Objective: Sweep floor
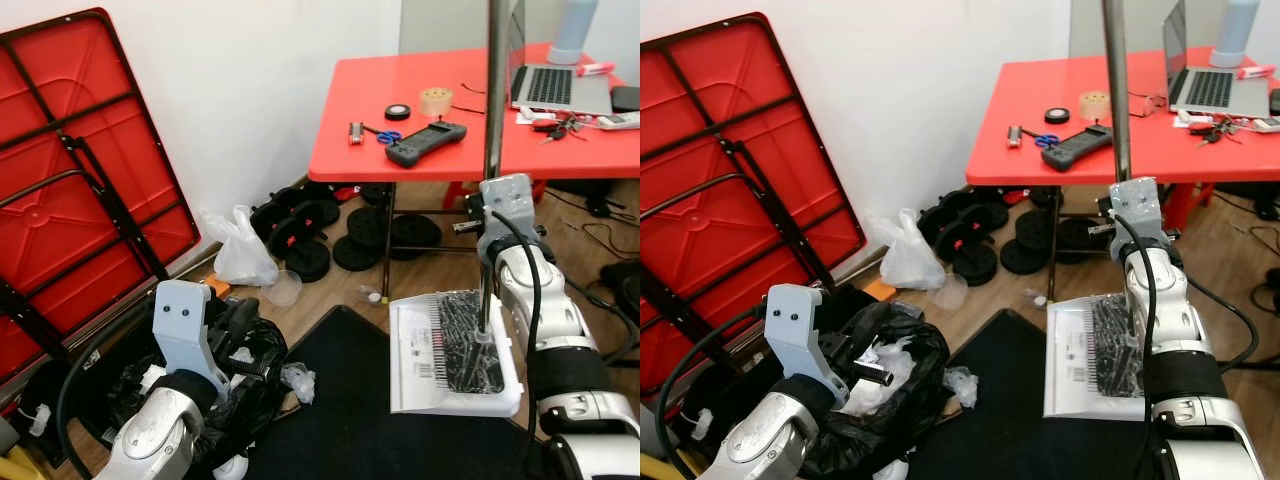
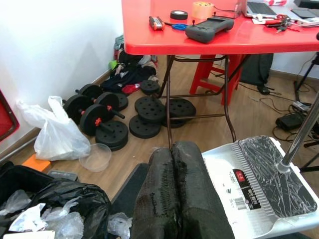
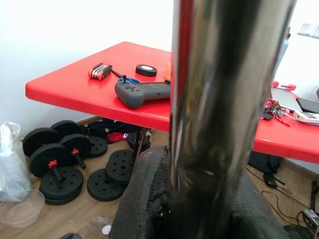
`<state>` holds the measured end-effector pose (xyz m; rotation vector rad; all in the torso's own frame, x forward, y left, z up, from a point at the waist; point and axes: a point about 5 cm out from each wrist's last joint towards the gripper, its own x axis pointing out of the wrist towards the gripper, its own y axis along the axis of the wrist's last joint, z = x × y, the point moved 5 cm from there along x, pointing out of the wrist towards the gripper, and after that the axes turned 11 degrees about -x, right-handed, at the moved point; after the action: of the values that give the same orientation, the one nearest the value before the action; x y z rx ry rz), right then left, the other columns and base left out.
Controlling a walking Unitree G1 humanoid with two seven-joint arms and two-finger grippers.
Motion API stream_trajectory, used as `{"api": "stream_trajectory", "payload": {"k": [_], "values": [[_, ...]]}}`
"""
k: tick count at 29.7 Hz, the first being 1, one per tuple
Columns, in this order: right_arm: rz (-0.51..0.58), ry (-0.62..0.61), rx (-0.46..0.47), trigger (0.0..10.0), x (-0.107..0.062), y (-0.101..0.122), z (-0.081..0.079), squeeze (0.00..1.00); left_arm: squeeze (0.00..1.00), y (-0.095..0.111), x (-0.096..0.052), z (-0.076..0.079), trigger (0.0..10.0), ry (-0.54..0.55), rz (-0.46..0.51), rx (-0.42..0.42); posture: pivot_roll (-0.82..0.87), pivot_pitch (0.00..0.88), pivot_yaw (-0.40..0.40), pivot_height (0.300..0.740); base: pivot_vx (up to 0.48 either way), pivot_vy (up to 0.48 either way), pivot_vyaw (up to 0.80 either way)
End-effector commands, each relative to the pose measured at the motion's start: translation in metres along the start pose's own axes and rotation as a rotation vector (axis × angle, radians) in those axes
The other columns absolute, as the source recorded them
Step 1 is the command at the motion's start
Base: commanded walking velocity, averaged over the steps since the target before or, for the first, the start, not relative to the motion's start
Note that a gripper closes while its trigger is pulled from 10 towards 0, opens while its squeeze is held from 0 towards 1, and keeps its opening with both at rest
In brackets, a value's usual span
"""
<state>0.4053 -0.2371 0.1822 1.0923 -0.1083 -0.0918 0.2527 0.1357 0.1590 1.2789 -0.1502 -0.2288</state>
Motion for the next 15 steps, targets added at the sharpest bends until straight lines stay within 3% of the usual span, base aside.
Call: {"api": "stream_trajectory", "payload": {"k": [1,15], "values": [[0.093,-0.024,-0.01,10.0,0.0048,0.0264,0.0056,0.0,0.0,0.0011,-0.0025,0.0022,10.0,-0.023,0.0,0.003,-0.09,0.032,0.023,0.69,0.0,0.0,0.0],[0.128,-0.006,-0.021,10.0,0.0065,0.0352,0.0004,0.0,0.0,0.0019,-0.006,0.0036,10.0,-0.029,-0.001,-0.003,-0.08,0.046,0.025,0.65,0.0,0.0,0.0]]}}
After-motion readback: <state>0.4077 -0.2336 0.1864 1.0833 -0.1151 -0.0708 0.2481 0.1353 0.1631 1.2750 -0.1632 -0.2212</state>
